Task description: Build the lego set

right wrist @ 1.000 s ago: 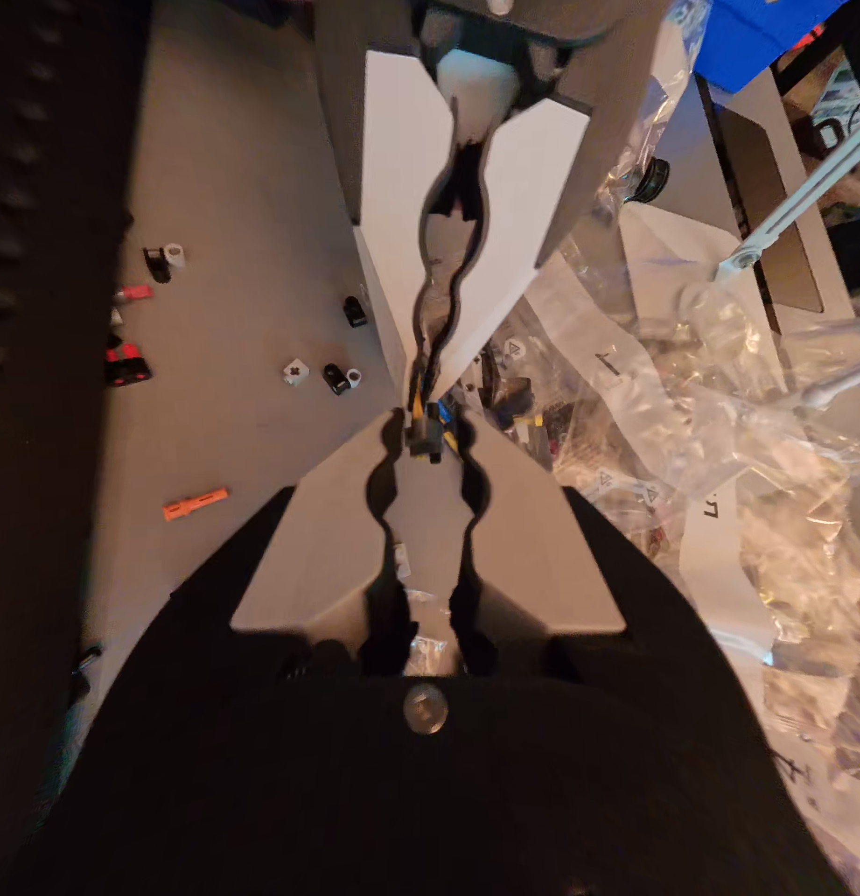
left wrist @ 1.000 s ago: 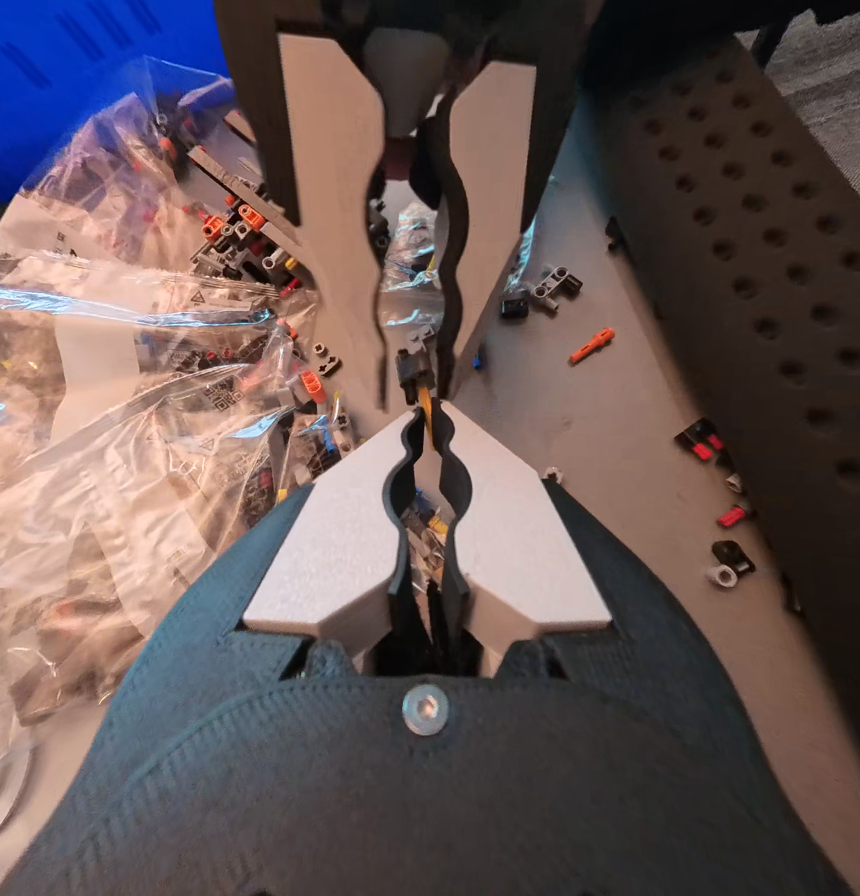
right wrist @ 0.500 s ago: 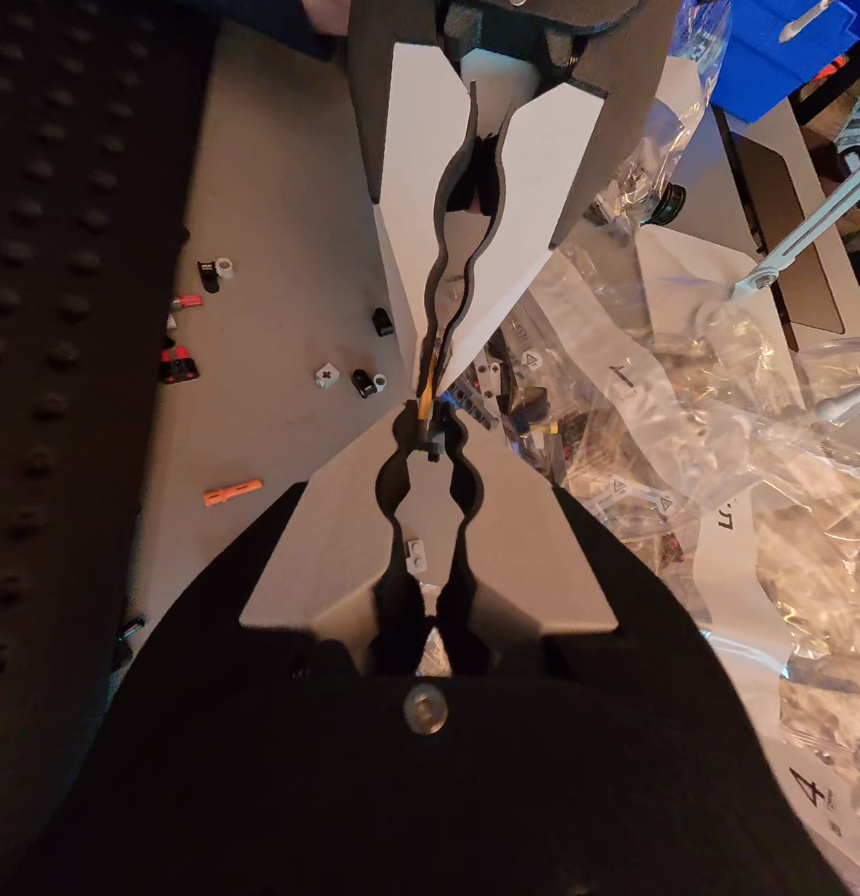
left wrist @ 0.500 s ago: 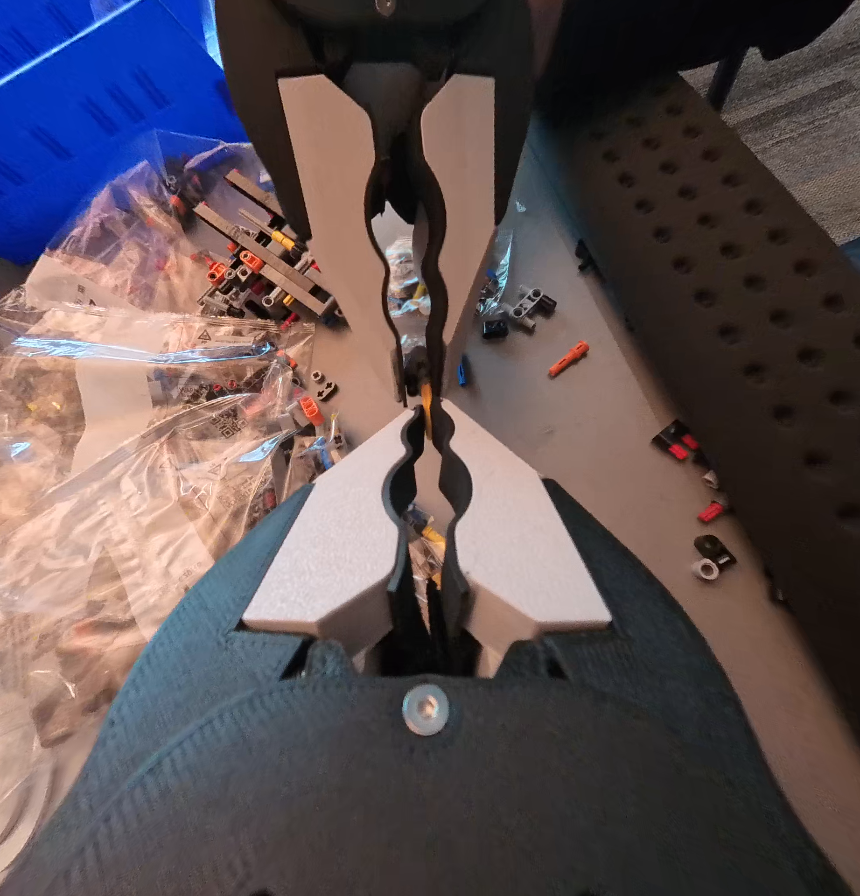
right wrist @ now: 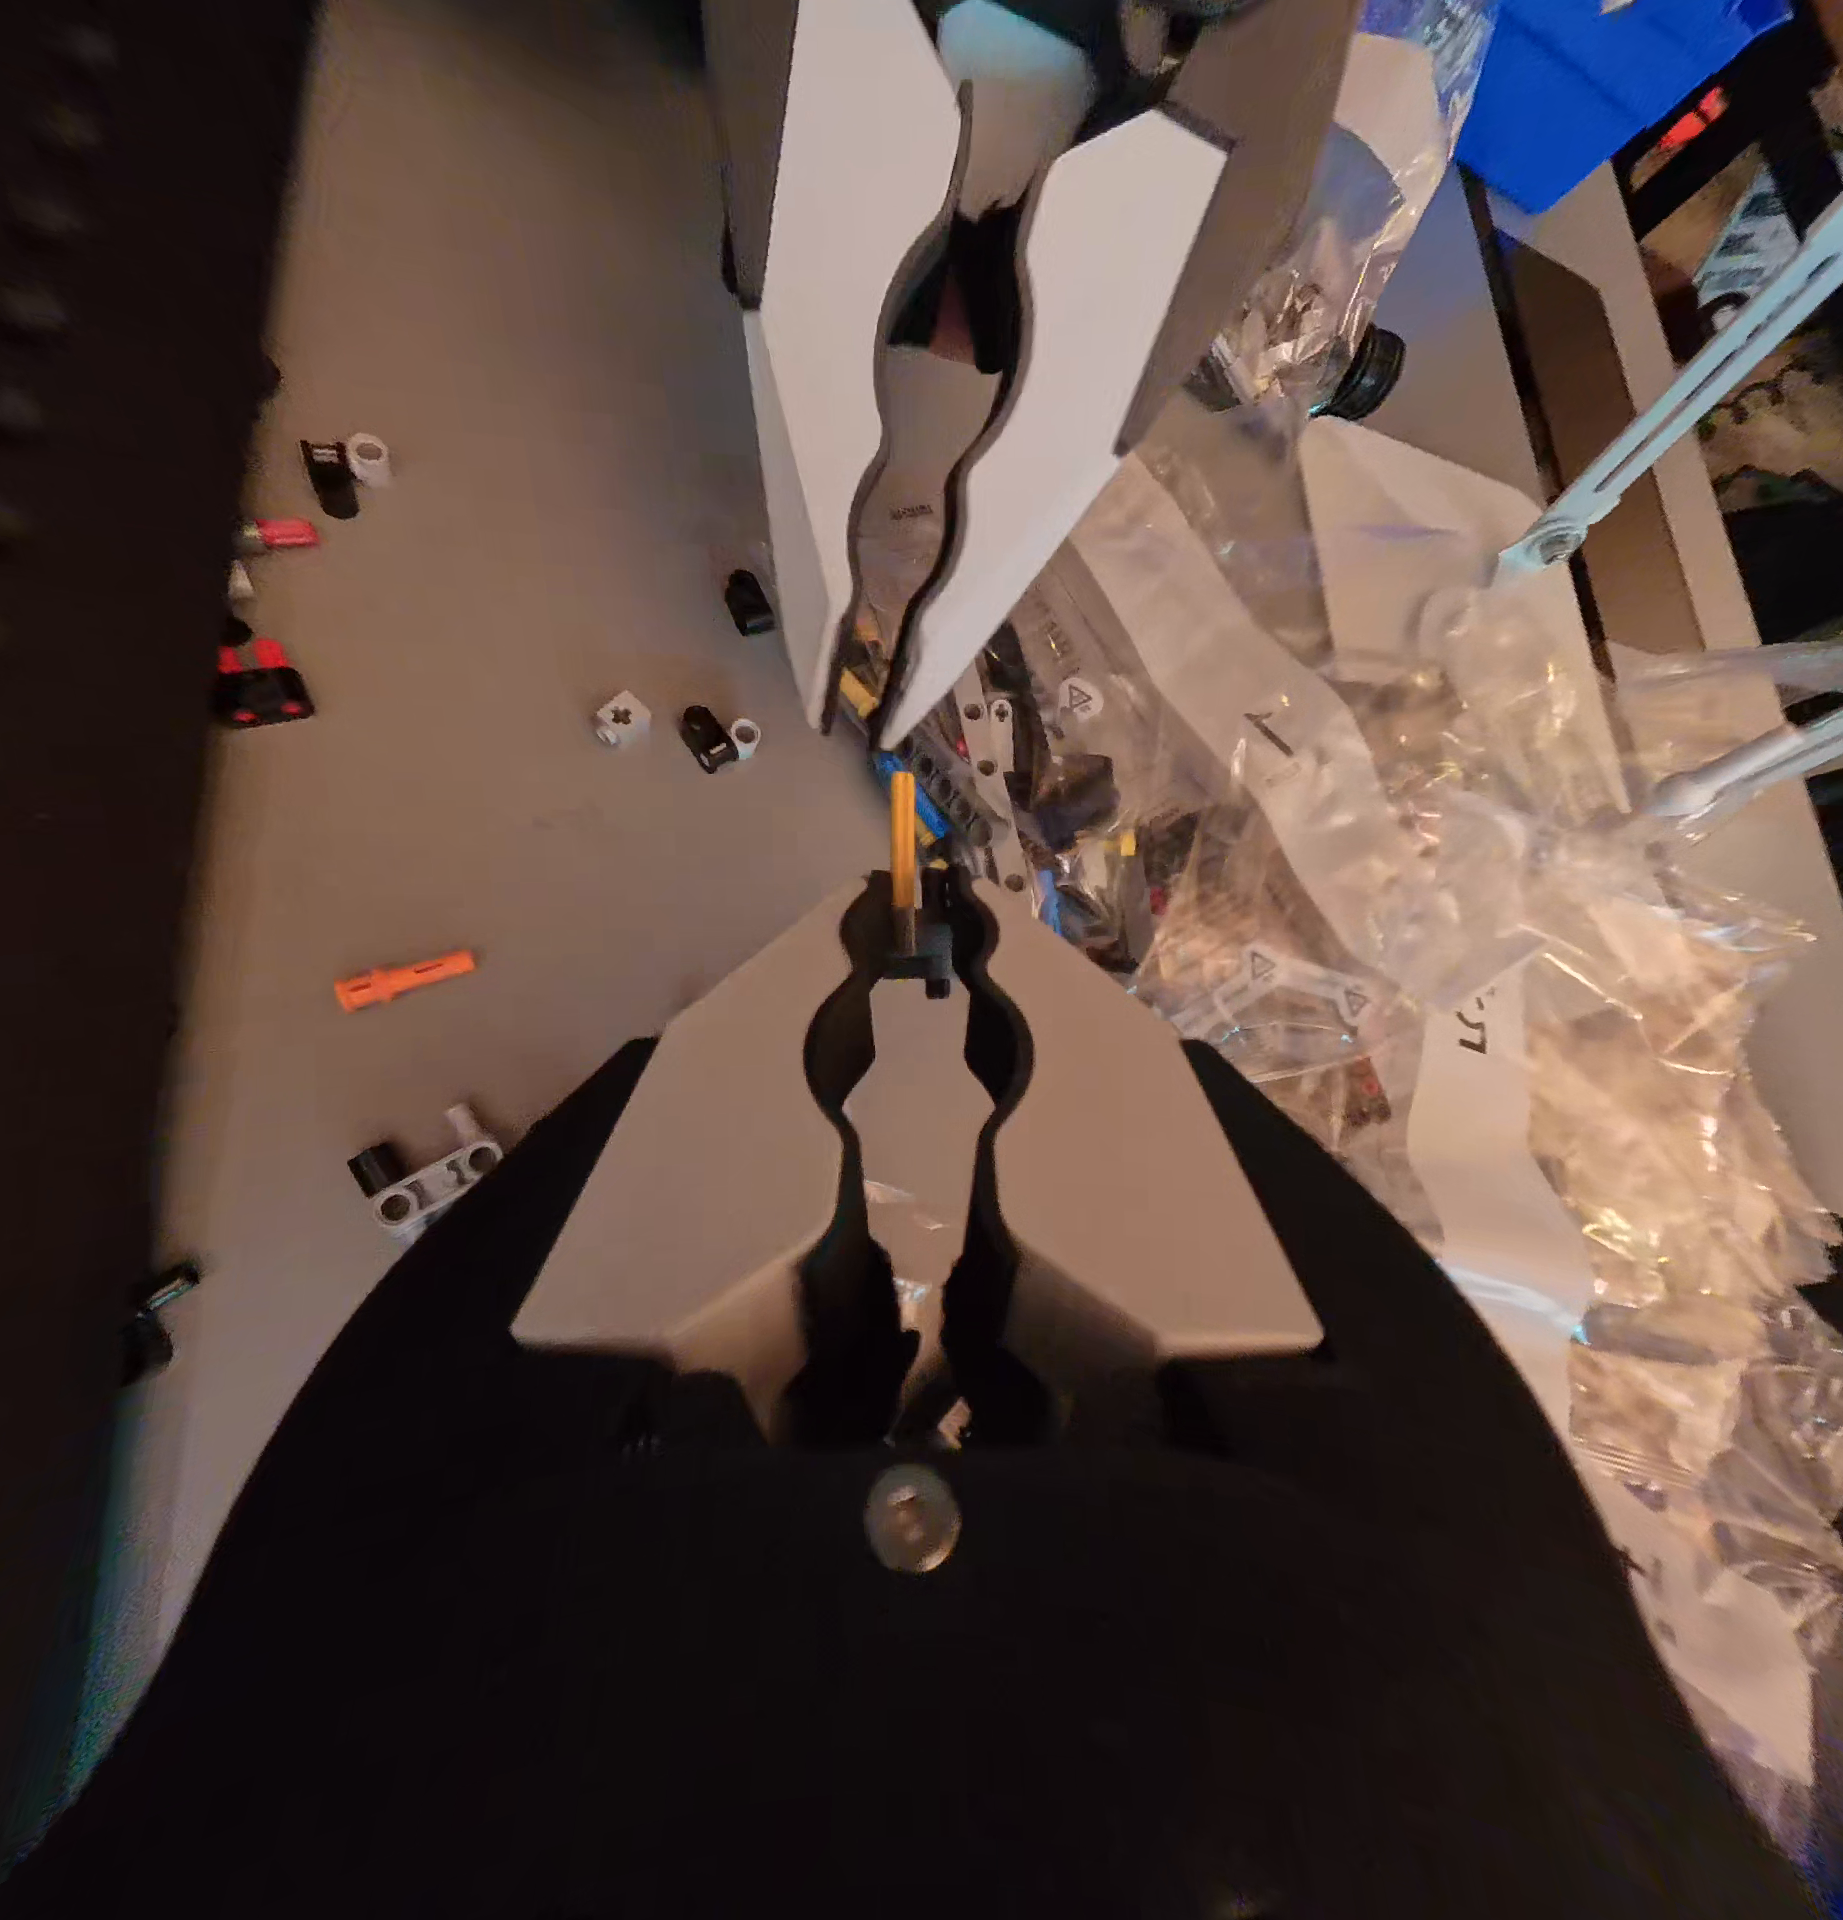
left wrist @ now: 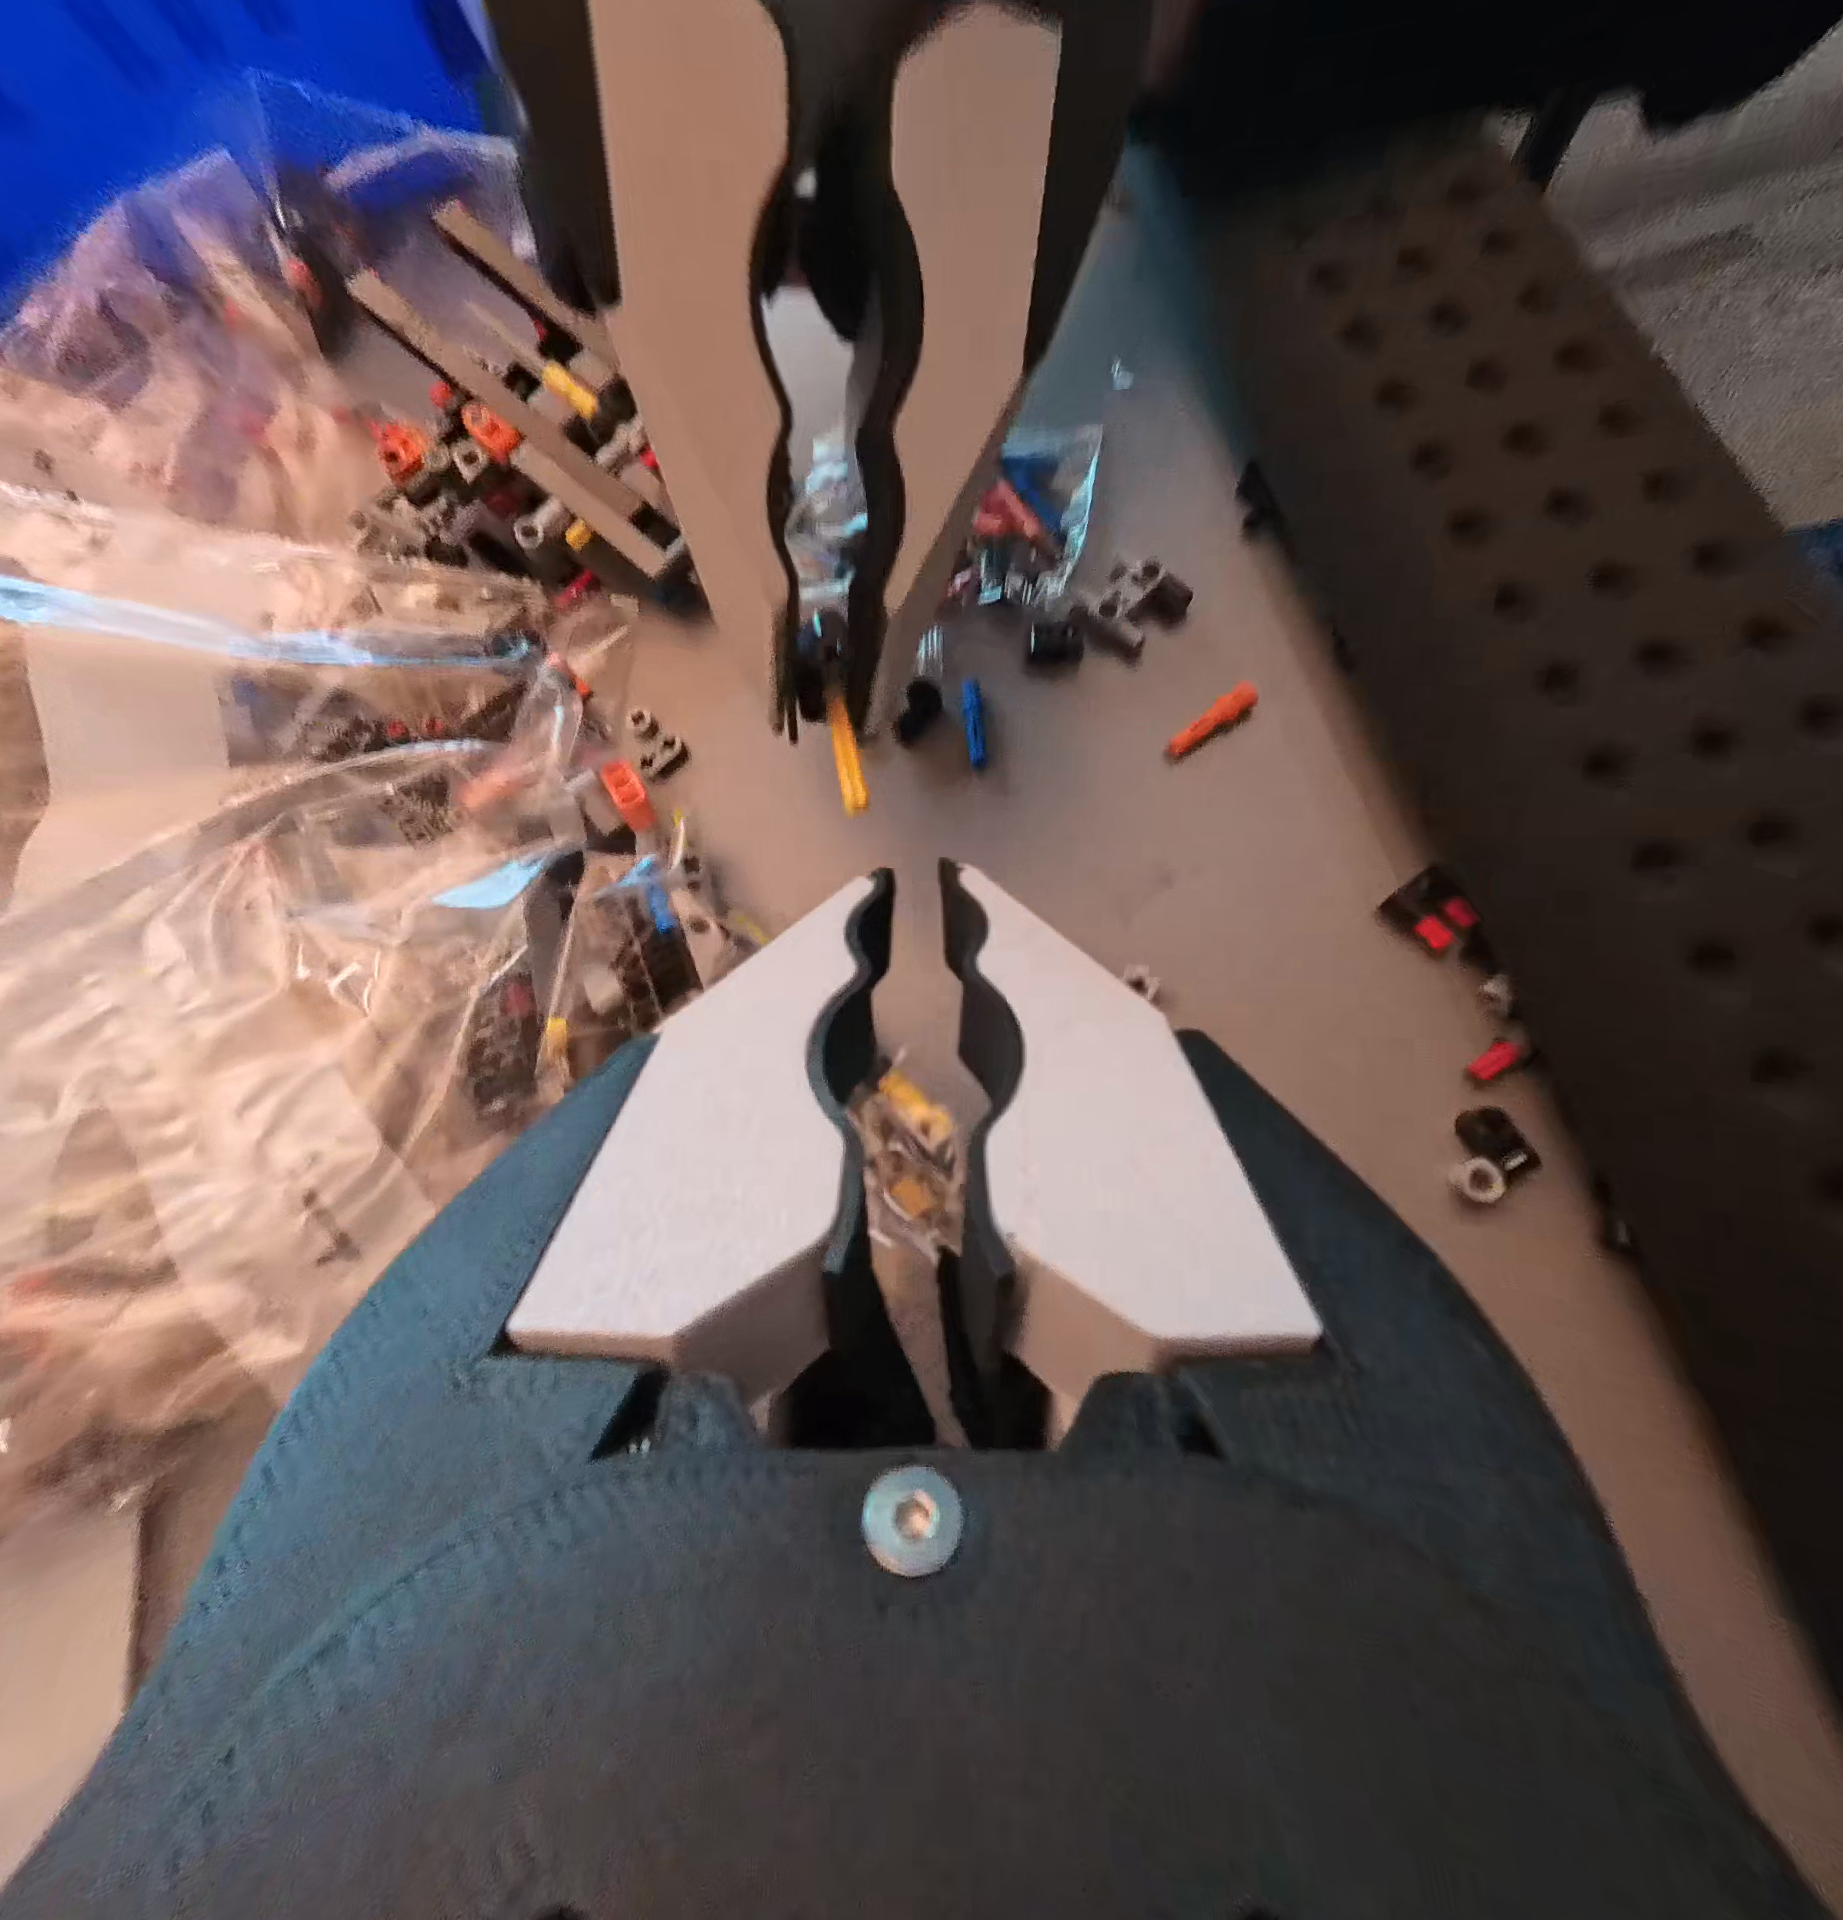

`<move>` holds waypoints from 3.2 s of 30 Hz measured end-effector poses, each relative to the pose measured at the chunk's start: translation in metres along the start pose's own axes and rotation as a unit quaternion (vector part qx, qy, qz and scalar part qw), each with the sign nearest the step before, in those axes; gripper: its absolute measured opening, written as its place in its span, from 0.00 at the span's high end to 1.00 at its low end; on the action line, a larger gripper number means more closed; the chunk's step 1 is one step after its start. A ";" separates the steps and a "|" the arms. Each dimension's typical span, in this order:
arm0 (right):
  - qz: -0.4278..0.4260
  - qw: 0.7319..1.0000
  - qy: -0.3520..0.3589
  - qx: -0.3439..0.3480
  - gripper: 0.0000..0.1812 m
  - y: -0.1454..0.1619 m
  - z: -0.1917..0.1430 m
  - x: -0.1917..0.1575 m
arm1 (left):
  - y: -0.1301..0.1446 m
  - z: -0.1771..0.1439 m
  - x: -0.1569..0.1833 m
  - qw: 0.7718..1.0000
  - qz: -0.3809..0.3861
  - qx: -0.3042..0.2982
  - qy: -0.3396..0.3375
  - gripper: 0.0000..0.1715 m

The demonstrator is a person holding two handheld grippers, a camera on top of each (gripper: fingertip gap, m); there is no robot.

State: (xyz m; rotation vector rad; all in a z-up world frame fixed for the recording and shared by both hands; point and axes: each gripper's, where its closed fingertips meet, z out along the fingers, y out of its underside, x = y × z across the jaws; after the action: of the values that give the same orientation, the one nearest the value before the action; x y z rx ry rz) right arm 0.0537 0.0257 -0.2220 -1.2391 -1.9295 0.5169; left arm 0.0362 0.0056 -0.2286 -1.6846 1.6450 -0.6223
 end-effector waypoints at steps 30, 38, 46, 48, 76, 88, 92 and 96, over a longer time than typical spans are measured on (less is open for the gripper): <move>0.012 1.000 0.000 0.028 0.94 -0.007 -0.008 0.002 | -0.016 -0.001 -0.012 0.998 0.017 0.056 -0.040 0.99; 0.072 0.997 -0.014 0.031 0.91 -0.001 -0.010 0.008 | -0.016 -0.001 -0.024 0.990 0.078 0.013 -0.115 0.99; 0.108 0.993 -0.022 0.036 0.91 0.002 -0.014 0.013 | -0.016 -0.004 -0.029 0.988 0.079 0.015 -0.131 1.00; 0.121 0.992 -0.019 0.037 0.90 0.001 -0.013 0.015 | -0.017 -0.006 -0.033 0.986 0.081 0.016 -0.143 0.99; 0.333 0.941 0.024 0.051 0.89 0.016 -0.013 0.051 | -0.031 0.005 -0.066 0.926 0.179 -0.061 -0.326 0.99; 0.333 0.942 0.039 0.030 0.90 0.024 -0.010 0.053 | -0.033 0.009 -0.068 0.906 0.217 -0.093 -0.352 0.99; 0.323 0.945 0.049 0.026 0.91 0.023 -0.012 0.054 | -0.034 0.010 -0.067 0.906 0.220 -0.091 -0.351 0.99; 0.309 0.949 0.057 0.025 0.92 0.021 -0.015 0.055 | -0.035 0.011 -0.065 0.905 0.224 -0.092 -0.350 0.99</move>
State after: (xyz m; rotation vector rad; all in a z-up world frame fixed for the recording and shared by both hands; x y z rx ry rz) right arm 0.0652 0.0834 -0.2057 -1.7994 -1.3977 0.7819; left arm 0.0624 0.0698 -0.2008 -1.3394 1.4804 0.3489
